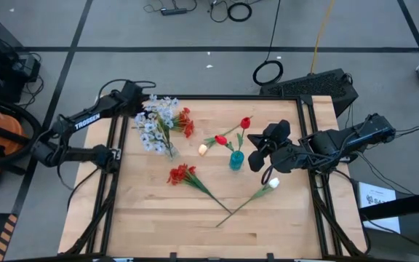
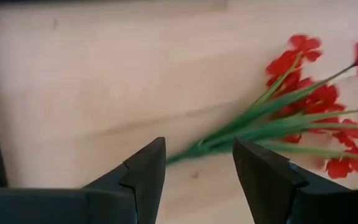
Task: Sort flowers into vase by color
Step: Put the top red flowers into the blue vase
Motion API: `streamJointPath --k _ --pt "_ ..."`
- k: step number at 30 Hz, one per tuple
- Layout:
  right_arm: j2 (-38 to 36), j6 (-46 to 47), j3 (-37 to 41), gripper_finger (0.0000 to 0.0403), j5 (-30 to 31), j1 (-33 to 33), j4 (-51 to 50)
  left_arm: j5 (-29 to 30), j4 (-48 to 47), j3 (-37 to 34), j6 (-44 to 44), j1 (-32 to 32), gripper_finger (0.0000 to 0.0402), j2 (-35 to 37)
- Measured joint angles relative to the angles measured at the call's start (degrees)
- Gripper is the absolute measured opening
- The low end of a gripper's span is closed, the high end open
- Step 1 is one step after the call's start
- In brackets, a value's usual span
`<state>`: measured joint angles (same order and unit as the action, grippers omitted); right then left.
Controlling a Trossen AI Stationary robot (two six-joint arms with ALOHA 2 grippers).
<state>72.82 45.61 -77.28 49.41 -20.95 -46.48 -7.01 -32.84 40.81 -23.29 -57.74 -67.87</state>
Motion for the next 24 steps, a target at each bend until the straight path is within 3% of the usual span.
streamJointPath --k 7,13,18,24 --pt "0.0 0.4 0.0 0.0000 0.0 0.0 0.6 0.4 1.8 7.2 14.4 0.6 0.0193 -9.0" --pt "0.0 0.4 0.0 0.0000 0.0 0.0 2.2 0.4 -3.5 13.0 37.1 0.6 0.0193 -16.3" --pt "0.0 1.5 0.0 0.0000 0.0 0.0 2.2 1.9 -10.9 13.8 57.4 1.2 0.0193 -18.6" --pt "0.0 1.7 0.0 0.0000 0.1 0.0 2.2 2.8 -14.1 13.8 71.1 2.0 0.0193 -20.2"
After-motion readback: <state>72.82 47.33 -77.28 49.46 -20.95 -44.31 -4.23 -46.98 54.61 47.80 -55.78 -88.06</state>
